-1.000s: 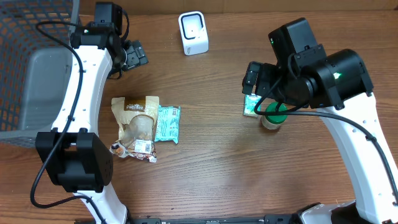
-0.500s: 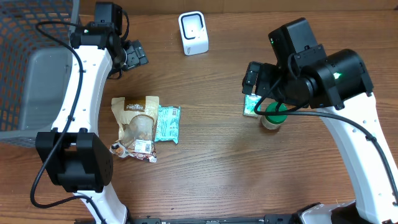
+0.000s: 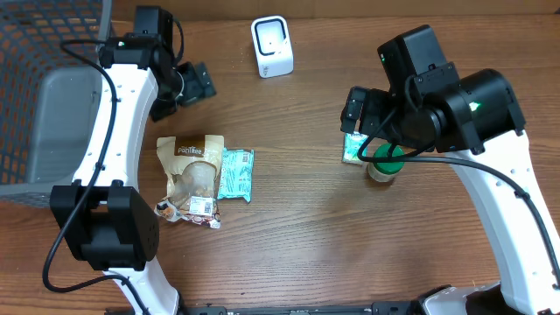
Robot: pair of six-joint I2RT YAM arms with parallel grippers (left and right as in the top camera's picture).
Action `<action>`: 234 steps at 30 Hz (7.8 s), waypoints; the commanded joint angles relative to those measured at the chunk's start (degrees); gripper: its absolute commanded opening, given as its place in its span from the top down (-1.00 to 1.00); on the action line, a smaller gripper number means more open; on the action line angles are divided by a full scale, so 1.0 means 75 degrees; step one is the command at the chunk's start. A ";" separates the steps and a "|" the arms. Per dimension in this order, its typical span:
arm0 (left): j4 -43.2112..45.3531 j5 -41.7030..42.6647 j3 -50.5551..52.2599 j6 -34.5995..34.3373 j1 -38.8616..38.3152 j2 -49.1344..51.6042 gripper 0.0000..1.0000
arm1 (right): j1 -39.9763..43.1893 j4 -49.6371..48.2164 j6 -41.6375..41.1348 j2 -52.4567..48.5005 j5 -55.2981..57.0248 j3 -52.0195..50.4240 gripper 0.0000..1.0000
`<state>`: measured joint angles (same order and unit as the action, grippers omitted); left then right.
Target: Scan the item barcode
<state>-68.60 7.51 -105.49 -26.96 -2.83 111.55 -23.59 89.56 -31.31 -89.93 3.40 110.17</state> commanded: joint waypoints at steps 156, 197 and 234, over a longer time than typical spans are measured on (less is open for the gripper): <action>0.0595 0.0755 0.3209 0.0082 -0.3241 -0.0038 0.27 | 0.0044 -0.0041 0.0000 0.0061 0.0079 0.0020 -1.00; 0.2652 -0.0463 0.4803 -0.0399 -0.3815 -0.0038 0.76 | 0.0044 -0.0041 0.0000 0.0061 0.0079 0.0020 -1.00; 0.0283 0.0315 0.2346 0.1294 -0.1609 -0.0044 0.38 | 0.0044 -0.0041 0.0000 0.0061 0.0079 0.0020 -1.00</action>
<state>-66.32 13.21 -86.61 -18.63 -15.59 110.80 -23.59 89.54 -31.31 -89.93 3.40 110.17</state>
